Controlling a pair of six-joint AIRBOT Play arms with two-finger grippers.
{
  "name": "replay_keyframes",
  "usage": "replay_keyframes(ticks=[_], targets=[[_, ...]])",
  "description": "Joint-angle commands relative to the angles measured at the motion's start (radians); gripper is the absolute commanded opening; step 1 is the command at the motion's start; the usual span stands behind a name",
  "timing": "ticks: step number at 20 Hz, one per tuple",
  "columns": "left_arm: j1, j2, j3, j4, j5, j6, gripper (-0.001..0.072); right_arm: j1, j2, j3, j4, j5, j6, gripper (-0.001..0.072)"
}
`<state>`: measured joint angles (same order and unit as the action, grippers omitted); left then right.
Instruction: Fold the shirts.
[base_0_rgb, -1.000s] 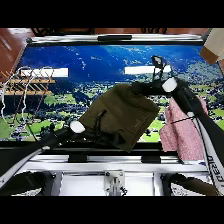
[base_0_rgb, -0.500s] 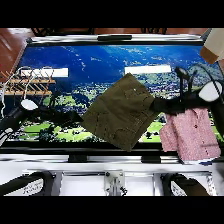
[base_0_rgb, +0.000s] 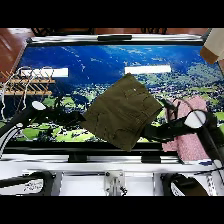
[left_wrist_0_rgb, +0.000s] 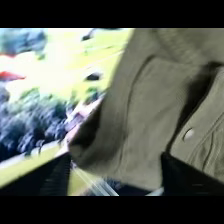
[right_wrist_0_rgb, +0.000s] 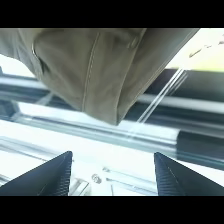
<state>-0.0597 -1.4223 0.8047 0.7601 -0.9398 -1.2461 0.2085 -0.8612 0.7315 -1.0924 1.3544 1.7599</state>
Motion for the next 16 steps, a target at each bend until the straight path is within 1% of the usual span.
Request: replay_keyframes(ticks=[1, 2, 3, 5, 8, 10, 11, 14, 16], targets=[[-0.034, -0.013, 0.0, -0.012, 0.082, 0.004, 0.0275, 0.109, 0.009, -0.084, 0.008, -0.093, 0.095, 0.0619], [-0.034, -0.012, 0.0, -0.013, 0.076, 0.005, 0.013, 0.134, 0.009, -0.108, 0.009, -0.117, 0.117, 0.0671], [-0.032, -0.008, 0.0, -0.013, 0.061, 0.015, 0.0062, 0.159, 0.009, -0.132, 0.014, -0.138, 0.129, 0.0676], [-0.032, 0.003, 0.0, -0.013, 0.0, 0.031, 0.0061, 0.206, 0.009, -0.179, 0.012, -0.178, 0.145, 0.0676], [-0.034, 0.034, -0.001, -0.012, -0.06, 0.034, 0.0061, 0.231, 0.009, -0.245, 0.025, -0.296, 0.201, 0.0676], [-0.034, 0.061, -0.001, -0.013, -0.082, 0.032, 0.006, 0.232, 0.001, -0.275, 0.073, -0.357, 0.195, 0.0676], [-0.035, 0.071, -0.001, -0.013, -0.094, 0.029, 0.006, 0.241, -0.011, -0.281, 0.09, -0.378, 0.17, 0.0675], [-0.035, 0.082, -0.001, -0.013, -0.129, 0.029, 0.006, 0.278, -0.069, -0.281, 0.09, -0.441, 0.166, 0.0674], [-0.035, 0.087, -0.001, -0.013, -0.143, 0.03, 0.006, 0.297, -0.113, -0.281, 0.088, -0.446, 0.165, 0.0674]])
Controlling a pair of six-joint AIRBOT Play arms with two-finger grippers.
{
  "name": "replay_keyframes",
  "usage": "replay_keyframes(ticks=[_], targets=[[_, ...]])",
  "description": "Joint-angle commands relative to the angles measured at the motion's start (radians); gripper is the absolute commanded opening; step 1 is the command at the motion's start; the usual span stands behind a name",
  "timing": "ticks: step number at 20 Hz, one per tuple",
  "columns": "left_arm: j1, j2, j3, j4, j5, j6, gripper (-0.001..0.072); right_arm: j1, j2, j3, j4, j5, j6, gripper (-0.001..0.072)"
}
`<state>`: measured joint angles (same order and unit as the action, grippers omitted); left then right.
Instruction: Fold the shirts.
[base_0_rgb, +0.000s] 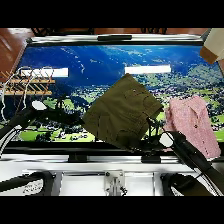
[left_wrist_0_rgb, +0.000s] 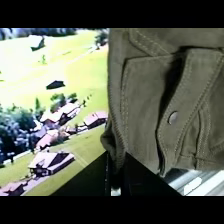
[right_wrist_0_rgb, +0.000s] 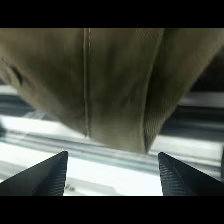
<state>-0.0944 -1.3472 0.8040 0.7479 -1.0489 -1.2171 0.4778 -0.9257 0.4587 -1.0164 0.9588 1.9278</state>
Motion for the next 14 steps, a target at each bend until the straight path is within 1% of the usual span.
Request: replay_keyframes(ticks=[1, 4, 5, 6, 8, 10, 12, 14], targets=[[-0.001, 0.014, 0.0, 0.0, -0.038, 0.001, 0.006, 0.031, -0.064, -0.008, 0.006, -0.044, -0.004, 0.0674], [-0.001, 0.024, 0.0, 0.0, -0.037, 0.0, 0.006, 0.03, -0.033, -0.007, -0.008, -0.016, -0.01, 0.0673], [-0.001, 0.026, 0.0, -0.001, -0.037, 0.001, 0.006, 0.03, -0.019, -0.007, -0.023, -0.014, -0.001, 0.0673], [-0.002, 0.027, 0.0, -0.006, -0.037, 0.001, 0.006, 0.03, -0.018, -0.008, -0.041, -0.016, 0.035, 0.0673], [-0.002, 0.029, 0.0, -0.017, -0.038, 0.001, 0.006, 0.031, -0.034, -0.014, -0.029, -0.061, 0.066, 0.0673], [-0.002, 0.034, 0.0, -0.019, -0.038, 0.002, 0.006, 0.031, -0.058, -0.018, -0.001, -0.094, 0.066, 0.0673], [-0.002, 0.037, 0.0, -0.019, -0.038, 0.002, 0.006, 0.031, -0.069, -0.019, -0.008, -0.114, 0.07, 0.0673], [-0.002, 0.037, 0.0, -0.019, -0.038, 0.001, 0.006, 0.031, -0.069, -0.019, -0.01, -0.154, 0.096, 0.0668]])
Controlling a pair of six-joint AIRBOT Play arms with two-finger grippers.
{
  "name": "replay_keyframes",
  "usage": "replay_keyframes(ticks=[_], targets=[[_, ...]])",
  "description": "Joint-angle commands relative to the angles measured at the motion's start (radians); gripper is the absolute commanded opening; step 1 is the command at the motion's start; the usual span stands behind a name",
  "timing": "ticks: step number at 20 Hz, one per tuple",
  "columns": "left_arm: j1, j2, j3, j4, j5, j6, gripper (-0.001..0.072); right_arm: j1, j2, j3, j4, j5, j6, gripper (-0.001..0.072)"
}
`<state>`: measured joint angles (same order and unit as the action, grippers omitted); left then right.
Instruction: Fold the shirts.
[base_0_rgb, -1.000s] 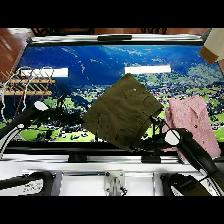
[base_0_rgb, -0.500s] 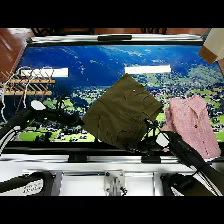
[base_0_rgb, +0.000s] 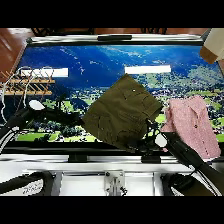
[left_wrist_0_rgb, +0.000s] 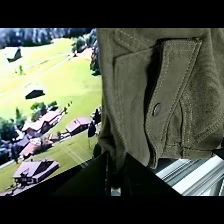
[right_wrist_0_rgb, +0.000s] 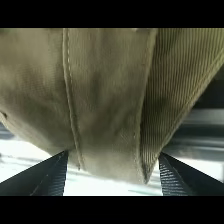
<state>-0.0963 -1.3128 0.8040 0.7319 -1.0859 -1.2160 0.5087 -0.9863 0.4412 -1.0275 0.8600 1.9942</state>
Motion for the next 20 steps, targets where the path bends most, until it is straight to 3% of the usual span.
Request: replay_keyframes(ticks=[1, 4, 7, 8, 10, 11, 12, 15, 20], targets=[[0.0, 0.003, 0.0, -0.003, 0.0, 0.0, 0.006, 0.0, -0.011, -0.001, 0.002, -0.06, 0.037, 0.0665], [0.0, 0.003, 0.0, -0.003, 0.0, 0.0, 0.0061, 0.0, -0.048, -0.001, 0.039, -0.057, 0.019, 0.0665], [0.0, 0.003, 0.0, -0.003, -0.001, 0.0, 0.006, 0.0, -0.097, -0.001, 0.14, -0.056, -0.104, 0.0664], [0.0, 0.003, 0.0, -0.003, -0.001, 0.0, 0.006, 0.0, -0.109, -0.001, 0.157, -0.058, -0.122, 0.0598], [0.001, 0.003, 0.0, -0.003, -0.006, 0.001, 0.006, -0.001, -0.105, 0.0, 0.155, -0.062, -0.126, 0.0227], [0.003, 0.003, 0.0, -0.003, -0.011, 0.01, 0.0061, -0.001, -0.1, 0.0, 0.154, -0.06, -0.137, 0.0133], [0.006, 0.008, 0.0, -0.002, -0.018, 0.03, 0.006, -0.001, -0.084, 0.0, 0.151, -0.06, -0.156, 0.0089], [0.032, 0.065, 0.001, 0.003, -0.03, 0.047, 0.0059, -0.001, 0.01, 0.016, 0.079, 0.002, -0.178, 0.0088], [0.07, 0.258, -0.002, 0.035, -0.145, 0.023, 0.0059, -0.001, 0.14, 0.179, -0.173, 0.287, -0.178, 0.0086]])
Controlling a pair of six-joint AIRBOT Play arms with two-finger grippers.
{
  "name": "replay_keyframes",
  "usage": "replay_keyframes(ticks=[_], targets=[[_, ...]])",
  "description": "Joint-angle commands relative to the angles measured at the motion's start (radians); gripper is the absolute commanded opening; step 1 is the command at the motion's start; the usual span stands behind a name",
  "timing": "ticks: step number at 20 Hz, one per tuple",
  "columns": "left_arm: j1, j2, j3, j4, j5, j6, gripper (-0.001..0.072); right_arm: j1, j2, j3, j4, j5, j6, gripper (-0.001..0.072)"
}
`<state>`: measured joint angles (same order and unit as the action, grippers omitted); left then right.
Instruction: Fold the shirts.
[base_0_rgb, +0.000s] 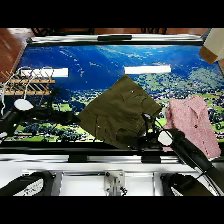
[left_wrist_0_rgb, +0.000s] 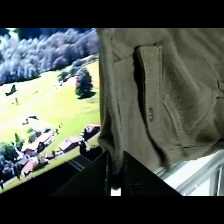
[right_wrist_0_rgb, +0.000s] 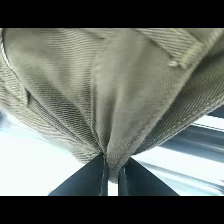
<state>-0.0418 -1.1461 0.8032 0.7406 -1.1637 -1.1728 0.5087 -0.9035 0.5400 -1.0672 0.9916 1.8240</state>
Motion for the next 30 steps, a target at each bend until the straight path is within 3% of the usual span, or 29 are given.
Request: replay_keyframes(ticks=[1, 4, 9, 13, 16, 21, 23, 28, 30], targets=[[0.007, 0.127, -0.015, 0.041, -0.084, -0.071, 0.0058, -0.001, 0.052, 0.113, -0.142, 0.162, -0.008, 0.0086], [-0.018, 0.233, -0.134, 0.089, -0.082, -0.165, 0.0058, -0.001, -0.016, 0.193, -0.135, 0.128, -0.035, 0.0085], [-0.015, 0.412, -0.345, 0.097, -0.042, -0.291, 0.0059, -0.001, -0.237, 0.353, -0.066, 0.09, -0.184, 0.0085], [-0.061, 0.454, -0.413, 0.067, -0.072, -0.291, 0.0059, -0.001, -0.327, 0.445, -0.093, 0.265, -0.258, 0.0087], [-0.156, 0.464, -0.396, 0.059, -0.039, -0.27, 0.0059, 0.0, -0.294, 0.441, -0.124, 0.448, -0.257, 0.0087], [-0.28, 0.481, -0.276, 0.06, -0.034, -0.274, 0.0059, -0.001, -0.087, 0.428, -0.239, 0.558, -0.177, 0.0087], [-0.283, 0.498, -0.245, 0.055, -0.038, -0.302, 0.0059, 0.0, 0.004, 0.33, -0.258, 0.595, -0.13, 0.0087], [-0.285, 0.515, -0.282, 0.052, -0.105, -0.332, 0.0059, -0.001, 0.158, 0.016, -0.164, 0.462, -0.024, 0.0087], [-0.285, 0.515, -0.277, 0.037, -0.084, -0.273, 0.0059, -0.001, 0.17, 0.0, -0.196, 0.436, -0.005, 0.0087]])
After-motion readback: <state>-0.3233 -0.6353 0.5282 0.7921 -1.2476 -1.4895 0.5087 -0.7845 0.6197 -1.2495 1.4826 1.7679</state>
